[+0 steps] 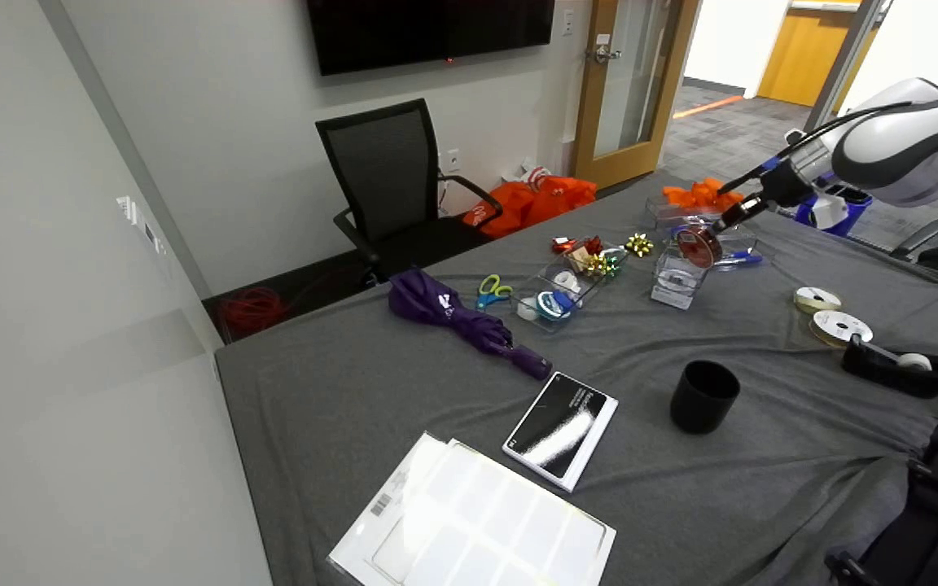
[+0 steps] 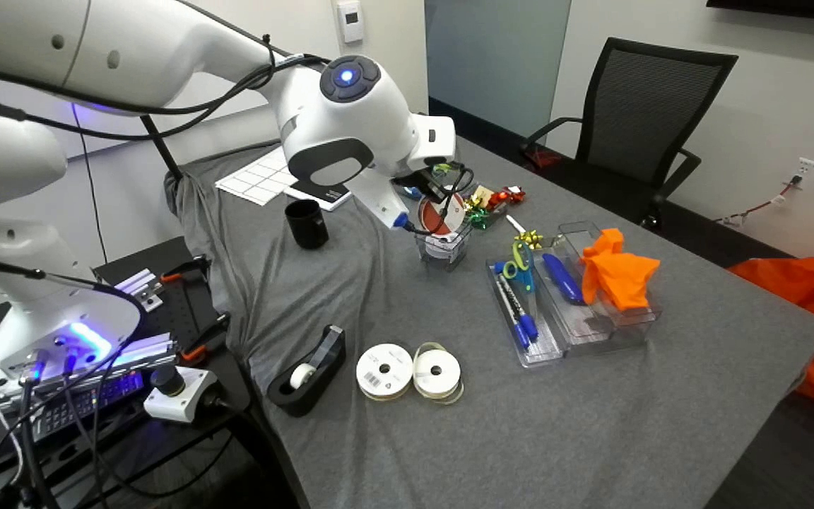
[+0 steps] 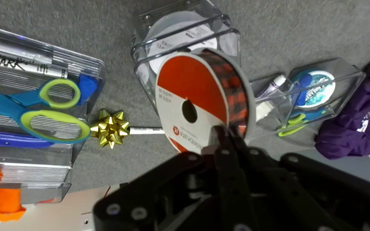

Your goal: Put the circular object inside the transparent box

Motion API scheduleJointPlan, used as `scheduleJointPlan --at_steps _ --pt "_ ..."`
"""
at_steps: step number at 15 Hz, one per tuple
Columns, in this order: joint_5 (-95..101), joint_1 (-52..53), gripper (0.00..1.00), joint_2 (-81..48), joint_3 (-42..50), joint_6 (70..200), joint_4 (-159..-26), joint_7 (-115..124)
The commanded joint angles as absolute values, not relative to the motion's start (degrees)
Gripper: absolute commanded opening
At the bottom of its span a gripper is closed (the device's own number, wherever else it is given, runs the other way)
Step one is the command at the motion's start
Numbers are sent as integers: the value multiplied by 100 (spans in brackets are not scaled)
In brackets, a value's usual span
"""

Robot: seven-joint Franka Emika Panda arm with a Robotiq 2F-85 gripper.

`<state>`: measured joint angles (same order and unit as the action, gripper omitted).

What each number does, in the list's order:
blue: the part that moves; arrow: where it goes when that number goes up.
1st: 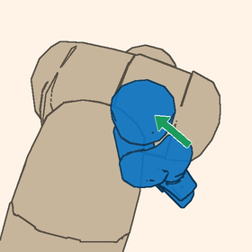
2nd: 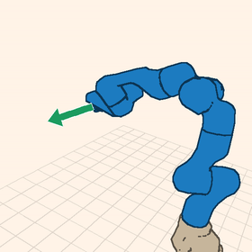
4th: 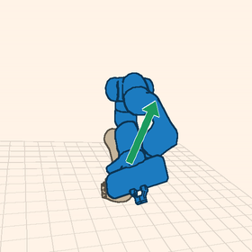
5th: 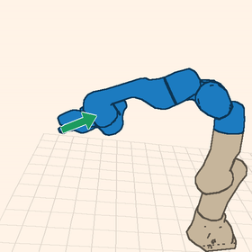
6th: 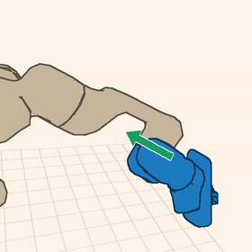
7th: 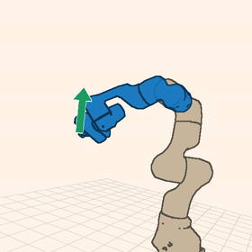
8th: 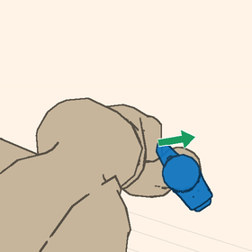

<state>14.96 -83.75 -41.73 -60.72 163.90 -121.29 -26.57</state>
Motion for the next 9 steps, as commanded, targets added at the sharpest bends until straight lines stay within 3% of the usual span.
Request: scheduleJointPlan --at_steps 1,6,7,9 --pt "1257 -7920 1 -4195 -5645 16398 -11941 -3045" --pt "1089 -7558 1 -4164 -5334 16409 -11808 -3203" --pt "1049 -7531 27 -4138 -5309 16396 -11799 -3230" --pt "978 -7521 35 -4007 -5270 16260 -11845 -3231"
